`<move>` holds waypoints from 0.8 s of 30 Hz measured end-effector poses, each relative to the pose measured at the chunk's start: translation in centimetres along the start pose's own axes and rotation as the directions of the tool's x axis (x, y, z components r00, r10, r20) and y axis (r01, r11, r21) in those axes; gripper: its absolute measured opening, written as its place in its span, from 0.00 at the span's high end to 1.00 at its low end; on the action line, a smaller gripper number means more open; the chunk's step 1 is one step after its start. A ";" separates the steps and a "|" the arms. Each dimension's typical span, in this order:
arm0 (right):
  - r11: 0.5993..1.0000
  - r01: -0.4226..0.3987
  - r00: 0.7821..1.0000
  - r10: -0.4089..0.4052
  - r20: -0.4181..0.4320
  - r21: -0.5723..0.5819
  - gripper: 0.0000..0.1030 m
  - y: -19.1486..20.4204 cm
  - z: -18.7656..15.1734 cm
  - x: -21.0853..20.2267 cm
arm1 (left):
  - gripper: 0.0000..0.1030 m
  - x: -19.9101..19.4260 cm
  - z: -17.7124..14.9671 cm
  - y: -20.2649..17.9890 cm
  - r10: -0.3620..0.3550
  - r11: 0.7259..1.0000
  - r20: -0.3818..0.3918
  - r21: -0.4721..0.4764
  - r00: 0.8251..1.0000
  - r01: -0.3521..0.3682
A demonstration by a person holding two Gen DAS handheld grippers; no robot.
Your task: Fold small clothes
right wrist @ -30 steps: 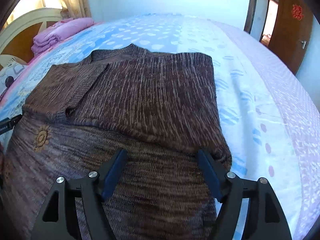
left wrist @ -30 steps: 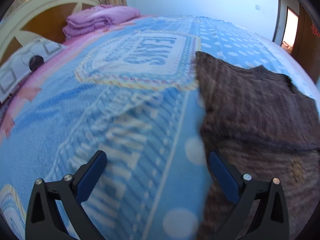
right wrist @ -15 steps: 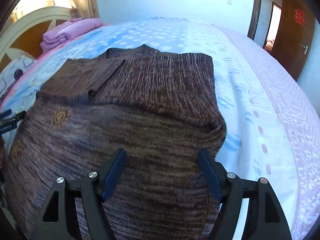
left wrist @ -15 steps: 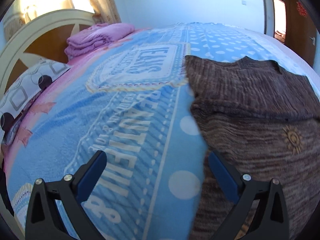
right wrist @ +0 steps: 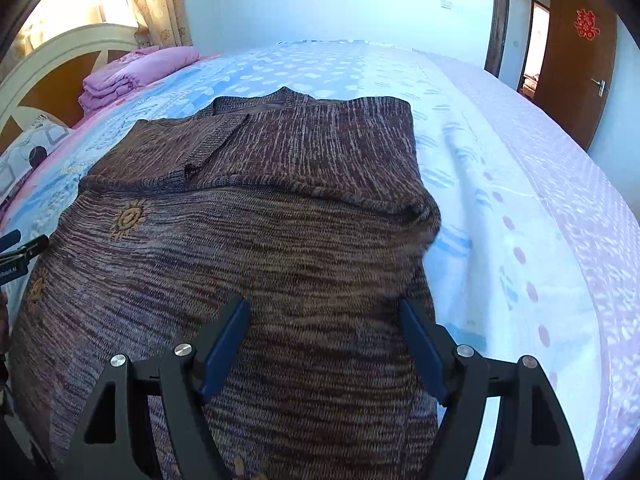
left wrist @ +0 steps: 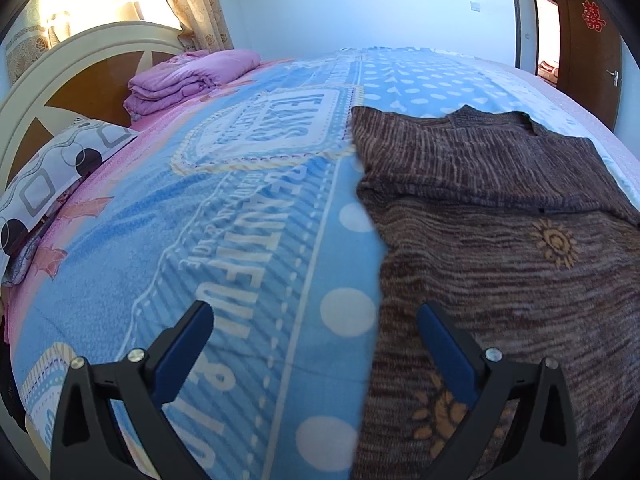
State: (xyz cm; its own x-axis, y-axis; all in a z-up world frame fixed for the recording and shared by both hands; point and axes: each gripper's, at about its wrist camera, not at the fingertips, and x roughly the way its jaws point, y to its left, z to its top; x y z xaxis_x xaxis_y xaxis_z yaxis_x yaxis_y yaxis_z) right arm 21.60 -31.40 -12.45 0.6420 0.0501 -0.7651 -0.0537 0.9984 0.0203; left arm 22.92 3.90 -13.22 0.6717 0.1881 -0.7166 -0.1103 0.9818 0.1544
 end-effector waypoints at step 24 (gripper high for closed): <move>1.000 -0.014 1.000 0.014 0.001 0.017 0.25 0.3 -3.7 -3.7 | 0.00 -4.2 -3.9 -1.8 -0.069 0.993 -0.007 0.095 0.998 0.069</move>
State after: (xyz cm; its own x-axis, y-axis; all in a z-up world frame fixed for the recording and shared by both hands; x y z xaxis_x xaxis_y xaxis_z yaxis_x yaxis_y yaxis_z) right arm 16.42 -31.39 -12.00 0.6421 0.0639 -0.7639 -0.0495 0.9979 0.0419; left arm 17.48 1.44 -13.17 0.6729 0.1200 -0.7300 0.0069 0.9857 0.1684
